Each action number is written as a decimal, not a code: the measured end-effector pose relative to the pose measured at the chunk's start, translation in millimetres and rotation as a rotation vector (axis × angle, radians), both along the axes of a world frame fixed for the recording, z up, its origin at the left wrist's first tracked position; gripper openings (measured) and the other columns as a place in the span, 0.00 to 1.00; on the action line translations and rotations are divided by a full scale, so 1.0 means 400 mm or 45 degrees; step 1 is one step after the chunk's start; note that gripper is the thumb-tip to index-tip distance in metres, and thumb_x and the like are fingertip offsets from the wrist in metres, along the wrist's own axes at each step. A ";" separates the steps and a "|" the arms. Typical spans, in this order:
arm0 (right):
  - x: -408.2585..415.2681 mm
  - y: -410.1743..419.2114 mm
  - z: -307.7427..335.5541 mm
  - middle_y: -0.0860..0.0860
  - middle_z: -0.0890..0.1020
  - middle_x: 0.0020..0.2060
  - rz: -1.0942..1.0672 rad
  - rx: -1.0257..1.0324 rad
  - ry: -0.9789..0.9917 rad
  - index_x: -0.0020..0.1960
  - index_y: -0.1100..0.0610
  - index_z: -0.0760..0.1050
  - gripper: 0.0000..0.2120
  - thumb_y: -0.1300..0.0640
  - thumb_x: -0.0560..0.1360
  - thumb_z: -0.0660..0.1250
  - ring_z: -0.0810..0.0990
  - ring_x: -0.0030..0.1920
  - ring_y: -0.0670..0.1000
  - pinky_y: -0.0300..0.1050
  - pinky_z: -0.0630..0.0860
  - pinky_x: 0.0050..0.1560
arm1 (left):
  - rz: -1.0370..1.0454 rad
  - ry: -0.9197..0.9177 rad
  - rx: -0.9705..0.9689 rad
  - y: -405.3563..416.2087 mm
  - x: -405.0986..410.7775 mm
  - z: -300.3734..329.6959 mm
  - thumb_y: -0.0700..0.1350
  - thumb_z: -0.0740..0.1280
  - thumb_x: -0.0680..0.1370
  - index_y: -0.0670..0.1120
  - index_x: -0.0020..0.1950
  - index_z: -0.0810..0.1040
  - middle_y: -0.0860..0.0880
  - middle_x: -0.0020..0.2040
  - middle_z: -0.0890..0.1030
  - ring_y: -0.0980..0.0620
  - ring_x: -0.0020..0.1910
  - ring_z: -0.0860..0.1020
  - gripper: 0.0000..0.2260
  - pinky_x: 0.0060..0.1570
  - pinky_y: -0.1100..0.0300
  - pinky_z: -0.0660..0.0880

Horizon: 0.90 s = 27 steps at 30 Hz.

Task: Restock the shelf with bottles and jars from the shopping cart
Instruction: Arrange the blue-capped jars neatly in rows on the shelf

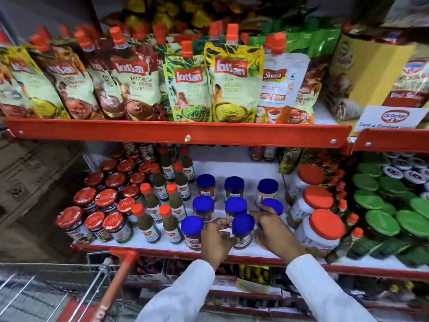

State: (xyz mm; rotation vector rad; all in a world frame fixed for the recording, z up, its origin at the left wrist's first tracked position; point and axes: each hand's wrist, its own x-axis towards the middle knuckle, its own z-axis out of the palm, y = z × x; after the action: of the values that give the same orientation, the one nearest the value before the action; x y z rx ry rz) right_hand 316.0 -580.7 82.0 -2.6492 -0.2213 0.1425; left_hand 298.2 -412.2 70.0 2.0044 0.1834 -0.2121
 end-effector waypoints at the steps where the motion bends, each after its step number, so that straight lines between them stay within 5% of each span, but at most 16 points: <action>1: 0.003 -0.001 0.001 0.55 0.79 0.59 0.030 -0.022 -0.009 0.62 0.48 0.73 0.28 0.70 0.67 0.64 0.74 0.64 0.57 0.50 0.75 0.52 | -0.003 0.010 0.000 -0.008 0.003 -0.004 0.31 0.75 0.68 0.47 0.52 0.78 0.52 0.45 0.82 0.61 0.37 0.78 0.18 0.31 0.77 0.73; 4: 0.021 -0.005 -0.021 0.56 0.74 0.66 0.073 -0.028 0.020 0.67 0.45 0.70 0.31 0.68 0.69 0.65 0.70 0.70 0.59 0.56 0.72 0.66 | 0.057 -0.029 -0.019 -0.031 0.005 -0.002 0.29 0.74 0.68 0.42 0.54 0.80 0.46 0.49 0.85 0.61 0.39 0.80 0.17 0.31 0.76 0.73; 6: 0.043 -0.016 -0.068 0.57 0.74 0.65 0.094 0.049 0.034 0.63 0.39 0.71 0.29 0.66 0.69 0.64 0.73 0.66 0.62 0.59 0.75 0.63 | 0.073 -0.050 -0.005 -0.043 0.002 0.002 0.28 0.72 0.69 0.41 0.54 0.80 0.46 0.47 0.85 0.59 0.39 0.81 0.16 0.32 0.76 0.73; 9: 0.016 0.002 -0.035 0.55 0.73 0.64 -0.007 0.072 0.021 0.63 0.48 0.72 0.28 0.68 0.67 0.67 0.74 0.64 0.57 0.49 0.76 0.60 | 0.098 -0.063 0.016 -0.048 -0.003 0.000 0.27 0.68 0.72 0.43 0.52 0.80 0.47 0.45 0.83 0.54 0.41 0.79 0.14 0.36 0.76 0.75; 12: -0.014 0.019 -0.014 0.53 0.76 0.60 -0.124 0.111 -0.057 0.62 0.50 0.75 0.24 0.65 0.68 0.71 0.76 0.62 0.55 0.45 0.74 0.58 | 0.057 -0.150 0.117 -0.038 0.006 -0.006 0.29 0.69 0.72 0.43 0.60 0.80 0.46 0.54 0.84 0.49 0.53 0.82 0.19 0.55 0.60 0.80; 14: -0.025 0.028 -0.013 0.52 0.77 0.58 -0.183 0.119 -0.085 0.62 0.51 0.76 0.22 0.62 0.69 0.73 0.74 0.63 0.53 0.45 0.74 0.58 | 0.026 -0.116 0.078 -0.030 0.013 0.002 0.26 0.66 0.71 0.43 0.62 0.79 0.46 0.56 0.84 0.49 0.56 0.82 0.22 0.59 0.54 0.79; 27: -0.047 0.074 -0.020 0.50 0.80 0.58 -0.267 0.122 -0.135 0.62 0.50 0.76 0.22 0.62 0.70 0.71 0.70 0.67 0.51 0.46 0.72 0.62 | -0.104 -0.089 0.077 0.025 0.034 -0.023 0.27 0.67 0.70 0.47 0.60 0.81 0.50 0.53 0.86 0.52 0.54 0.83 0.23 0.59 0.51 0.81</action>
State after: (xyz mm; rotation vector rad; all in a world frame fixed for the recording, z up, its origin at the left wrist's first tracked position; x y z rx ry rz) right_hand 297.4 -551.2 74.0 -2.5672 0.0156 -0.0759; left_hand 311.9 -402.1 60.7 2.0784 0.0639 -0.1900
